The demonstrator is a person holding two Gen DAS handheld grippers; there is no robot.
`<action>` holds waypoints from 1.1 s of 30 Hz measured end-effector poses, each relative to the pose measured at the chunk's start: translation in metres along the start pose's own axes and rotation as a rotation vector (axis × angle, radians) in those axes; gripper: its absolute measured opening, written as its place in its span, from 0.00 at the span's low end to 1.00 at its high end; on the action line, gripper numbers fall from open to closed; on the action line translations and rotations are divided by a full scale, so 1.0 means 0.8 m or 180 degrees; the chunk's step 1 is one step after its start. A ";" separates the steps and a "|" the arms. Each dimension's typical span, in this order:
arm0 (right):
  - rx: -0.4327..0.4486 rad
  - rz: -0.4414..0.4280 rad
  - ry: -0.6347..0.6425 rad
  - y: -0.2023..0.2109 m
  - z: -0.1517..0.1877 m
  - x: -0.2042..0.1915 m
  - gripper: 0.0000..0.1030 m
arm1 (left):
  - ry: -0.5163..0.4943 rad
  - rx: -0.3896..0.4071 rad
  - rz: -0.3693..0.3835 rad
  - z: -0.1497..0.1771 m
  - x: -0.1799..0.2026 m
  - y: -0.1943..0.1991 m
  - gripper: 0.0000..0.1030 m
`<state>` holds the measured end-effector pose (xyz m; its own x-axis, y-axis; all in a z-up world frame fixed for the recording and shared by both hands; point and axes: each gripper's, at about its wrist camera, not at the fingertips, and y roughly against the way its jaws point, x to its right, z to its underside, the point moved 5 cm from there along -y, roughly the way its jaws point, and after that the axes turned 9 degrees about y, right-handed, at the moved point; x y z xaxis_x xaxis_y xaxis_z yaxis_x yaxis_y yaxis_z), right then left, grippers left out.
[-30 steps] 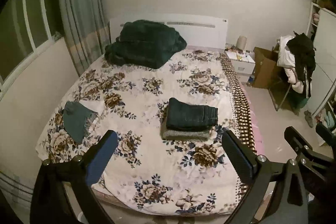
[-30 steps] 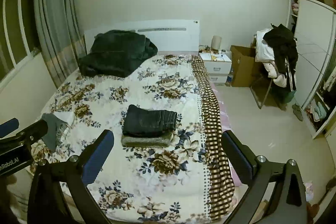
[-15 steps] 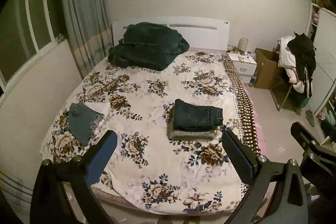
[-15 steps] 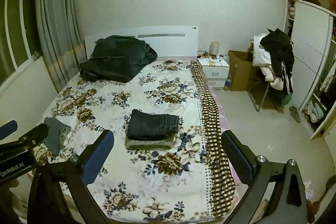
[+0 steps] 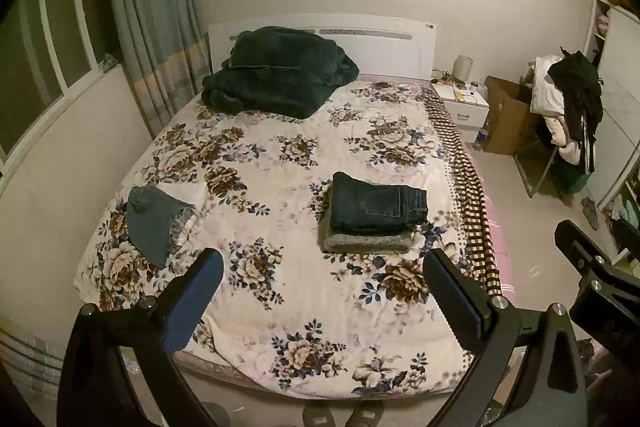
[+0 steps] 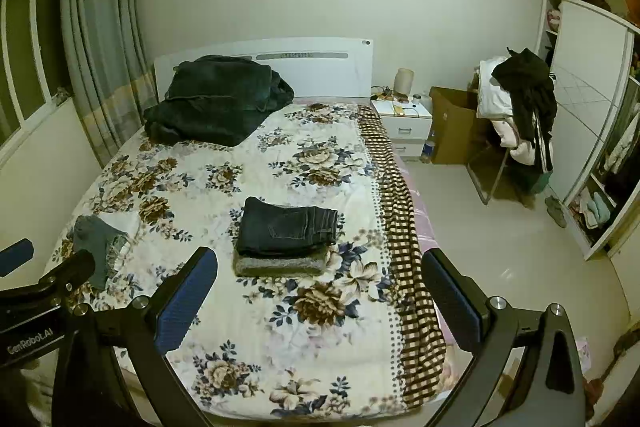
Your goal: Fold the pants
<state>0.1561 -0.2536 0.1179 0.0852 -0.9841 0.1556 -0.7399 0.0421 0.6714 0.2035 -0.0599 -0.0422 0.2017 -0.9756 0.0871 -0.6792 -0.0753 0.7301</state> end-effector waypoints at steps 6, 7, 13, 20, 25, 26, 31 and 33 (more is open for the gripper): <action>-0.0008 -0.0014 0.0021 -0.005 -0.003 -0.004 1.00 | 0.0001 0.0002 0.0007 -0.002 -0.001 -0.001 0.99; -0.0011 -0.0023 0.0020 -0.006 -0.003 -0.006 1.00 | 0.0004 0.0002 0.0007 -0.003 -0.001 -0.002 0.99; -0.0057 -0.0054 0.0034 -0.014 -0.002 -0.009 1.00 | 0.0006 -0.0003 0.0006 -0.005 -0.002 -0.003 0.99; -0.0053 -0.0055 0.0028 -0.017 -0.003 -0.010 1.00 | 0.0010 0.0001 -0.0016 -0.007 -0.002 -0.005 0.99; -0.0058 -0.0077 0.0048 -0.020 -0.005 -0.012 1.00 | 0.0006 0.0035 -0.0067 -0.008 -0.002 -0.005 0.99; -0.0058 -0.0076 0.0048 -0.020 -0.005 -0.012 1.00 | 0.0013 0.0034 -0.0069 -0.008 -0.001 -0.006 0.99; -0.0060 -0.0095 0.0045 -0.021 -0.006 -0.013 1.00 | 0.0010 0.0040 -0.0063 -0.009 -0.002 -0.006 0.99; -0.0058 -0.0088 0.0053 -0.021 -0.007 -0.014 1.00 | 0.0011 0.0044 -0.0064 -0.009 0.000 -0.006 0.99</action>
<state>0.1715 -0.2426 0.1087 0.1167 -0.9820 0.1487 -0.7247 0.0182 0.6888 0.2114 -0.0582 -0.0410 0.2179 -0.9731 0.0747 -0.6847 -0.0979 0.7222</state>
